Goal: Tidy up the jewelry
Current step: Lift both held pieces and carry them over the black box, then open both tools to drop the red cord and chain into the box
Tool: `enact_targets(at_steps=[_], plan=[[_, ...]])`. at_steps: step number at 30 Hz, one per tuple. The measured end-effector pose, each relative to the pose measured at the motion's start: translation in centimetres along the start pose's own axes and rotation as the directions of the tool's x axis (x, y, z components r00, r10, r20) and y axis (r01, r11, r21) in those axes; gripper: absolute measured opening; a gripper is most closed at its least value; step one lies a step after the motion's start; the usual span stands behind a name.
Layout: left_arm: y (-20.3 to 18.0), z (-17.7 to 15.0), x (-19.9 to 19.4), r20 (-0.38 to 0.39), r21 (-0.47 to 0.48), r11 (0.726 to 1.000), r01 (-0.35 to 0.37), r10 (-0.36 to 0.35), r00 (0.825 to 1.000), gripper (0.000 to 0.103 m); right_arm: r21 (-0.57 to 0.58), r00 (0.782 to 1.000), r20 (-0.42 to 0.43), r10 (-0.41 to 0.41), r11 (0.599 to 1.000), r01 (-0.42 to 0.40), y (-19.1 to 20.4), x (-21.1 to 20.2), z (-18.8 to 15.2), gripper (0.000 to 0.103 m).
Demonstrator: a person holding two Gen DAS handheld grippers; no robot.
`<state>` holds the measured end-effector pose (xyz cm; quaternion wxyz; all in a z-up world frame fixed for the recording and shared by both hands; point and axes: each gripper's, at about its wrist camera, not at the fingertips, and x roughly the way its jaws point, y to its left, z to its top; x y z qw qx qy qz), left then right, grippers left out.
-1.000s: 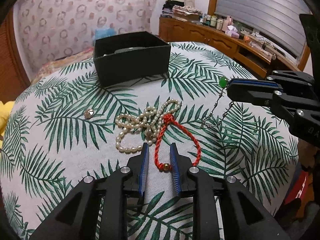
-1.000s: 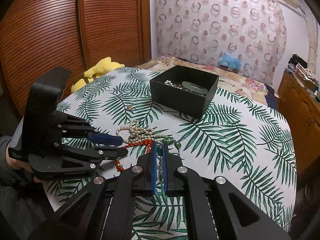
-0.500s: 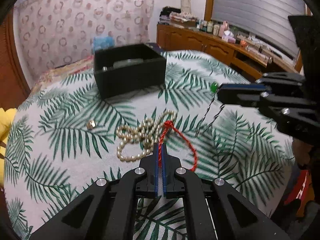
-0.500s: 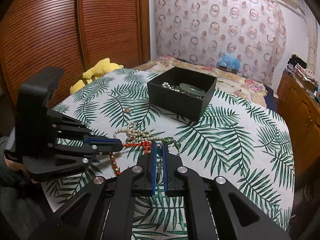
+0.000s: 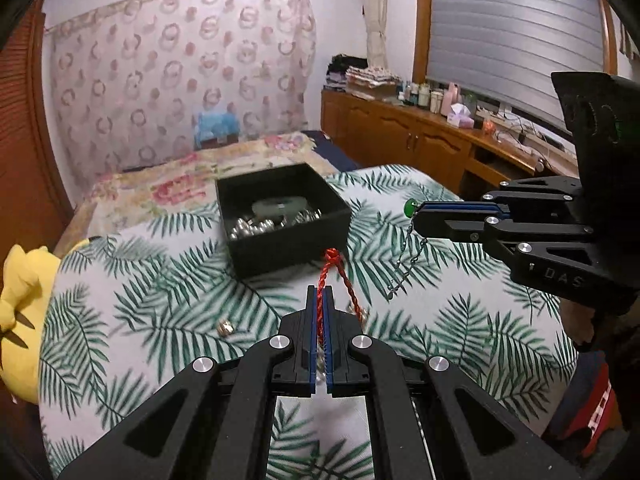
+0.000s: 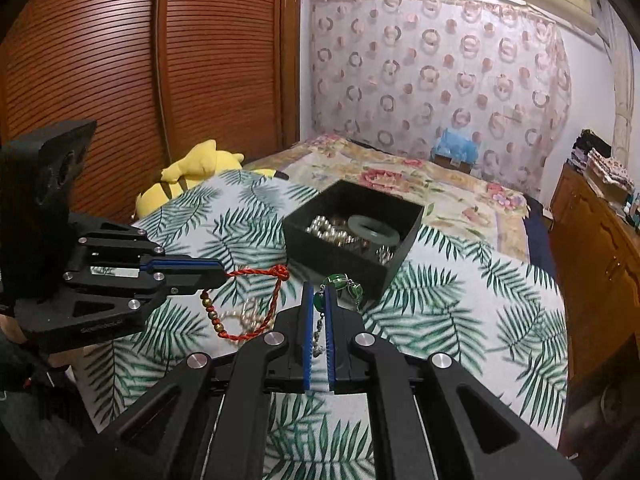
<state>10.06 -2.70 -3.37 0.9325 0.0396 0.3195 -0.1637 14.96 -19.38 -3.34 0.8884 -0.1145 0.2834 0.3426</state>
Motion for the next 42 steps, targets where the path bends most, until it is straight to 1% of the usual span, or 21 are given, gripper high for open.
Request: enact_targets(at_steps=[6,14,23,31,32,33,35,42], plan=[[0.9,1.1,-0.1,0.026,-0.006,1.000,-0.017,0.017,1.000,0.002,0.008,1.000,0.020,0.000,1.000,0.000,-1.0,1.3,2.5,0.006],[2.3,2.5,0.0,0.043,-0.008,0.999,-0.052,0.052,0.998,0.002,0.017,1.000,0.023,-0.007,1.000,0.007,-2.0,3.9,5.4,0.006],[3.5,4.4,0.3,0.064,-0.007,0.997,-0.082,0.082,0.995,0.002,0.030,0.999,0.031,-0.031,0.999,0.030,-3.0,6.3,7.5,0.007],[4.1,5.6,1.0,0.066,-0.007,0.995,-0.098,0.098,0.993,0.002,0.083,1.000,-0.008,-0.018,0.996,0.019,-4.6,8.7,7.3,0.008],[4.1,5.7,1.2,0.066,-0.008,0.995,-0.098,0.098,0.993,0.002,0.092,1.000,-0.010,-0.012,0.996,0.013,-4.8,8.9,7.1,0.011],[4.2,6.0,1.3,0.067,-0.007,0.995,-0.099,0.099,0.993,0.002,0.100,1.000,-0.012,-0.009,0.995,0.010,-4.9,9.0,7.0,0.017],[4.3,6.4,1.7,0.067,-0.005,0.995,-0.102,0.102,0.992,0.002,0.121,1.000,-0.013,0.006,0.993,-0.004,-5.3,9.2,6.7,0.020],[4.5,7.7,3.4,0.055,-0.001,0.994,-0.110,0.110,0.992,0.002,0.144,1.000,-0.021,-0.011,0.989,0.014,-6.4,8.6,5.6,0.020]])
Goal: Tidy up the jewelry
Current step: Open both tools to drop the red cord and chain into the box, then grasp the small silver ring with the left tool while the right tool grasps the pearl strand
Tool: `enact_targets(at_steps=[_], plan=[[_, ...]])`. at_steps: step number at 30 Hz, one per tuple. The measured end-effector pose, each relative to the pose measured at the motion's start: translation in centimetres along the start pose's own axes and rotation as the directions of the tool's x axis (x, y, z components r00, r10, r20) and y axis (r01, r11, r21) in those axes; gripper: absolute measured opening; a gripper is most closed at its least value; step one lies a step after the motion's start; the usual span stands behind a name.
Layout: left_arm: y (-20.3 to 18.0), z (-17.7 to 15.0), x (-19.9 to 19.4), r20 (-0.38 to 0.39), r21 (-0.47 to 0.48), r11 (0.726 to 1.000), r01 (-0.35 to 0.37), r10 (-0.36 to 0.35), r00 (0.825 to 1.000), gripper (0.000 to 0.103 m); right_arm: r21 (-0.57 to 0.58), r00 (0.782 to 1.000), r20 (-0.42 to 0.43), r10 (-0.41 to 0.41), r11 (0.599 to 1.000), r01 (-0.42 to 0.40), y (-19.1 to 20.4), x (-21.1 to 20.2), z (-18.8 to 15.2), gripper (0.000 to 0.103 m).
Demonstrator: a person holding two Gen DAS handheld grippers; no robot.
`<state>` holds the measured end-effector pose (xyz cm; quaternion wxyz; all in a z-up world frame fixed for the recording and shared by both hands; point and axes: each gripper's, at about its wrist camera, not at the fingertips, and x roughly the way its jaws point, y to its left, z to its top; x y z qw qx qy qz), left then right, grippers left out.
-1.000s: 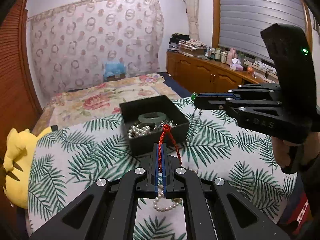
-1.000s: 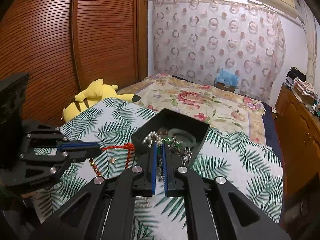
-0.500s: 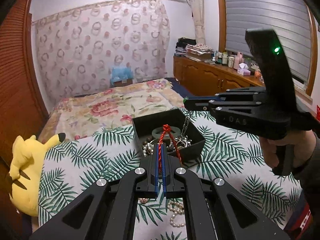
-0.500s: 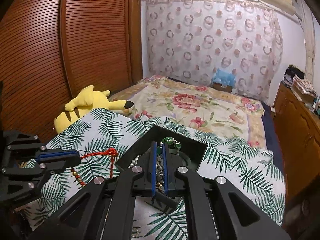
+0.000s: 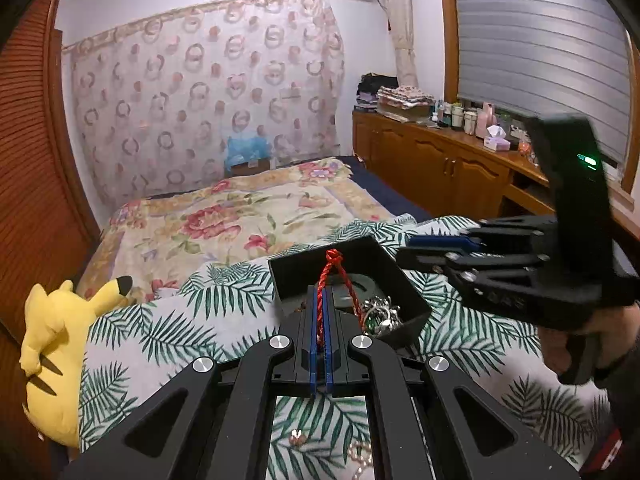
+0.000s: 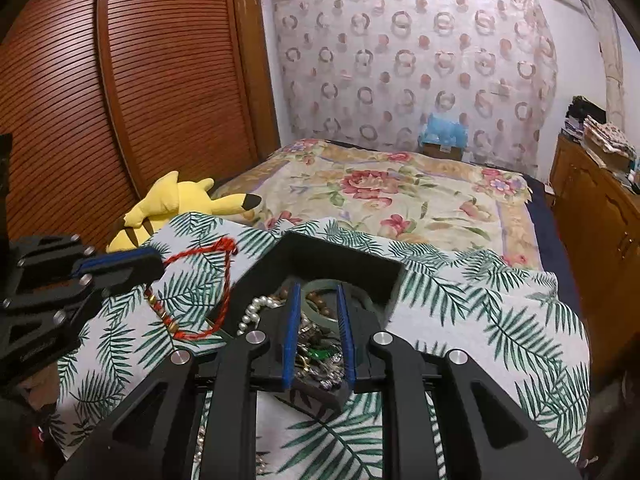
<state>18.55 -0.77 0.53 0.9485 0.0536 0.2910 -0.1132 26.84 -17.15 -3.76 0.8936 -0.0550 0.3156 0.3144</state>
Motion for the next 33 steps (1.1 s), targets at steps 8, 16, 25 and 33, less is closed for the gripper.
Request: enact_targets(at_steps=[8,16,25,33], plan=[[-0.8,1.0,4.1,-0.046,0.010,1.000,-0.007,0.008,0.999,0.002,0.001,0.999,-0.022,-0.026,1.000,0.026,-1.3,-0.8,-2.2,0.021],[-1.0,0.9,7.1,-0.095,0.012,1.000,-0.017,0.018,0.995,0.002,0.007,0.999,-0.032,-0.030,1.000,0.030,-1.8,-1.4,-3.6,0.021],[-0.7,0.1,6.7,-0.119,-0.001,1.000,-0.003,0.003,0.993,0.008,-0.007,0.999,-0.036,-0.022,1.000,0.021,-0.9,-1.5,-5.4,0.021],[0.0,-2.5,3.4,-0.092,-0.016,1.000,-0.010,0.009,0.996,0.039,-0.043,0.999,-0.047,0.005,0.999,-0.007,1.0,-2.3,-7.2,0.021]])
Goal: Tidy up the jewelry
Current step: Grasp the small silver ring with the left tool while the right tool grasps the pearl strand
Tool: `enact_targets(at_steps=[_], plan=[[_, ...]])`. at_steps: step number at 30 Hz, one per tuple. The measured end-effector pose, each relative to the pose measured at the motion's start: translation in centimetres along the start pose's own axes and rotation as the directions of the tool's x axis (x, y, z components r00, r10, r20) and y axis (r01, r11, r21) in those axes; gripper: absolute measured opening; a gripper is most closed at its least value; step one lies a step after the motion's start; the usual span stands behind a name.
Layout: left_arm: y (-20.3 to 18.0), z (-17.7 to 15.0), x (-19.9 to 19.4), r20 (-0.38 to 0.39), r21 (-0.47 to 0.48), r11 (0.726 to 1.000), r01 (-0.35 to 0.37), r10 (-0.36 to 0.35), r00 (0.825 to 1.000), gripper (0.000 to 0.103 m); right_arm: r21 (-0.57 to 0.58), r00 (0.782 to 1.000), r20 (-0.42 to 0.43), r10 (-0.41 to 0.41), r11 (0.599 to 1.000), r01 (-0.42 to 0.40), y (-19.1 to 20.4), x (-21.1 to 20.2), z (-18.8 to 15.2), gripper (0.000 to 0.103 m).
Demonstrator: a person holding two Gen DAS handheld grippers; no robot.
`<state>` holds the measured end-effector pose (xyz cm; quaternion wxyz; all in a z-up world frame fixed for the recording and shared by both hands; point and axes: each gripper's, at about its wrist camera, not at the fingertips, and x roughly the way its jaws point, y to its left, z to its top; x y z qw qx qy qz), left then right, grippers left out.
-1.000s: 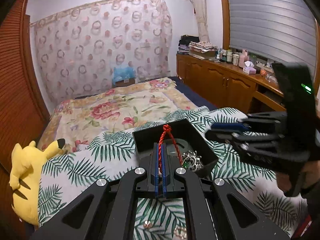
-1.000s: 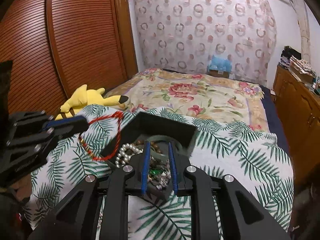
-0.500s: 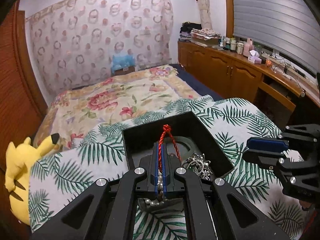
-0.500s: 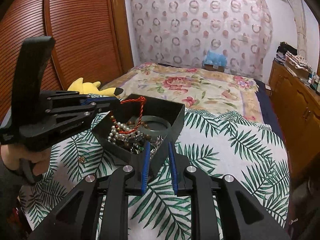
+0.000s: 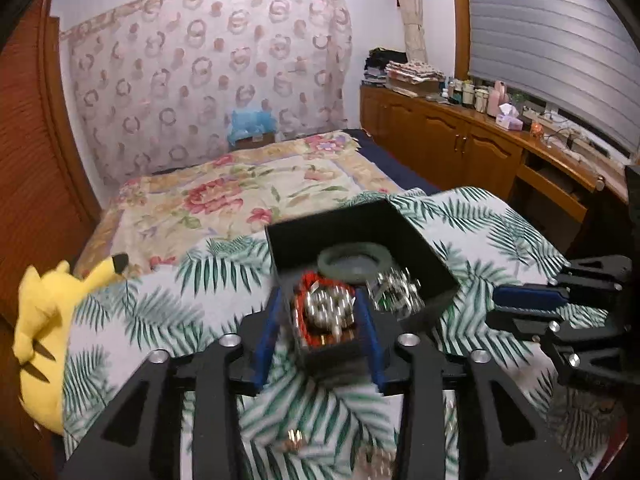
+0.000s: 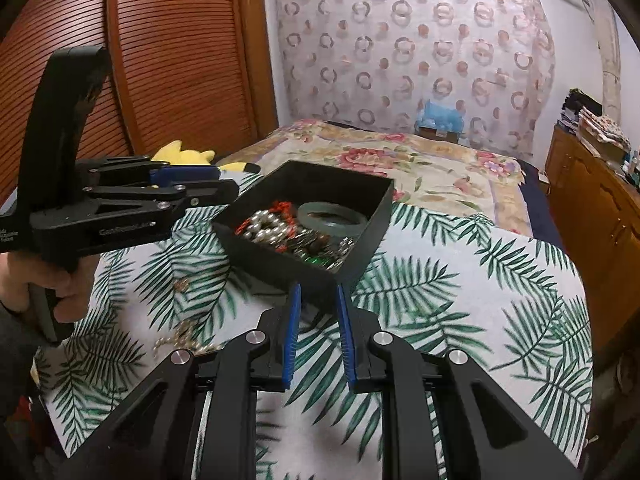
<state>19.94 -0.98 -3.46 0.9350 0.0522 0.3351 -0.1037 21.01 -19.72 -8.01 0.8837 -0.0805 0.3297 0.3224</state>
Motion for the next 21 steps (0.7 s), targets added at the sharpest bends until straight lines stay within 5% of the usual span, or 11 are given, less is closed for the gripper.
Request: enact_targets(at_steps=[5,21], plan=[[0.8,-2.5,-1.2,-0.013,-0.011,1.000,-0.005,0.005,1.000,0.050,-0.037,1.000,-0.028,0.012,0.999,-0.013,1.6,0.3,-1.0,0.021],[4.8,-7.8,-1.9,-0.110,-0.085,0.996,-0.018,0.009,0.994,0.050,-0.146,0.980,-0.193,0.035,0.987,-0.064,4.6,3.6,-3.2,0.020]])
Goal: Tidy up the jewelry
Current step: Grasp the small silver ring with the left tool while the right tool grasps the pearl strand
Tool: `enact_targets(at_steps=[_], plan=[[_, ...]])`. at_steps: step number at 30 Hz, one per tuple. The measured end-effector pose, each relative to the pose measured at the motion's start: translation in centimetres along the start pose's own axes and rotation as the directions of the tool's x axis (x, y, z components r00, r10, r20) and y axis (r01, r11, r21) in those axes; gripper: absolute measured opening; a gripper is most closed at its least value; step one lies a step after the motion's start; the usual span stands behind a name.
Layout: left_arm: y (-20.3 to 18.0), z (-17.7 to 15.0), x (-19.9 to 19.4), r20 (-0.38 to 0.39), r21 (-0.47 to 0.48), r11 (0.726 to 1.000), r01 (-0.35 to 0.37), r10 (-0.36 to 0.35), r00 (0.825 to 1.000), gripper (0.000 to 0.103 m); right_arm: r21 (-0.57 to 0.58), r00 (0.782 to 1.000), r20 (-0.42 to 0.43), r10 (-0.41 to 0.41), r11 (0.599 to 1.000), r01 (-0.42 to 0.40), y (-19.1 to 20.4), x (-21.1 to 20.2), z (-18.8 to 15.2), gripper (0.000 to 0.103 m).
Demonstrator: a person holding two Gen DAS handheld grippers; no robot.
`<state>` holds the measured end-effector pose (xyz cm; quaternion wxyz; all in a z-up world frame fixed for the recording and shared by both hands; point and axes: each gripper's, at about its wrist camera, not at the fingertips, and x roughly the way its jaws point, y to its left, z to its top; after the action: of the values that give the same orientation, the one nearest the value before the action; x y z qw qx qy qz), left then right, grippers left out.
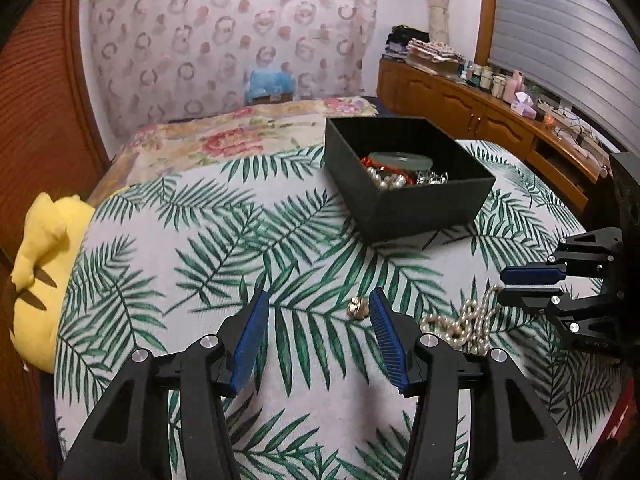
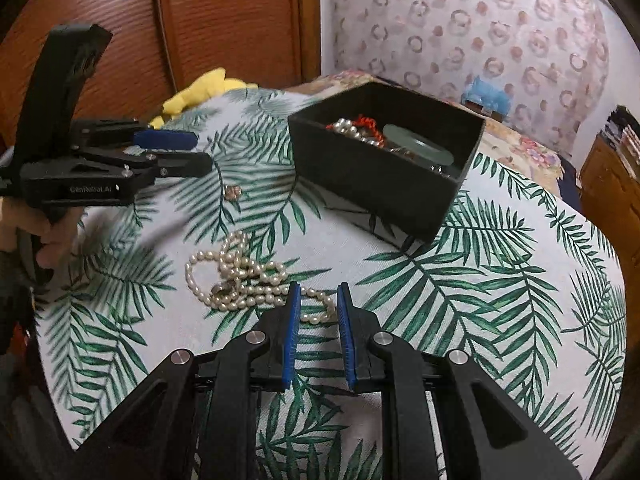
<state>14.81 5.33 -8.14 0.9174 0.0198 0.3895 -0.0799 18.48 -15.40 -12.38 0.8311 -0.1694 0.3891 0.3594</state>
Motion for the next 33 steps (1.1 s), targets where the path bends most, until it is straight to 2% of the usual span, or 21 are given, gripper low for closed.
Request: enact_targets(at_steps=[5,16,22,24,28,30,33], plan=[[-0.3,-0.8,0.5,-0.026,0.007,1.000,0.015,-0.015,1.000,0.050,0.006,0.999,-0.022,-0.048,0.999,0.048,-0.2,0.6,0.2,0.020],[-2.7,-1.0,1.4,-0.055,0.050,0.997,0.053,-0.050,0.997,0.050,0.014,0.999,0.013,-0.043,0.999,0.043,-0.7,0.4,-0.4,0.019],[-3.6,-0.7,2.2,-0.065,0.079,0.996,0.046,-0.041,0.997,0.050,0.019,0.999,0.014,-0.038,0.999,0.038,-0.8,0.3,-0.5,0.019],[-3.7,-0.6,2.7,-0.072,0.084,0.996,0.041,-0.035,0.997,0.039,0.019,0.999,0.014,-0.037,0.999,0.037,-0.9,0.3,-0.5,0.019],[-3.6,-0.2,3.2,-0.066,0.086,0.996,0.026,-0.021,0.998,0.028,0.018,0.999,0.014,-0.038,0.999,0.038,-0.9,0.3,-0.6,0.019],[-3.4,-0.1,3.4,-0.064,0.081,0.997,0.021,-0.016,0.998,0.018,0.018,0.999,0.014,-0.038,0.999,0.038,-0.8,0.3,-0.5,0.019],[-3.2,-0.1,3.4,-0.060,0.078,0.997,0.022,-0.017,0.998,0.015,0.018,0.999,0.014,-0.038,0.999,0.038,-0.9,0.3,-0.6,0.019]])
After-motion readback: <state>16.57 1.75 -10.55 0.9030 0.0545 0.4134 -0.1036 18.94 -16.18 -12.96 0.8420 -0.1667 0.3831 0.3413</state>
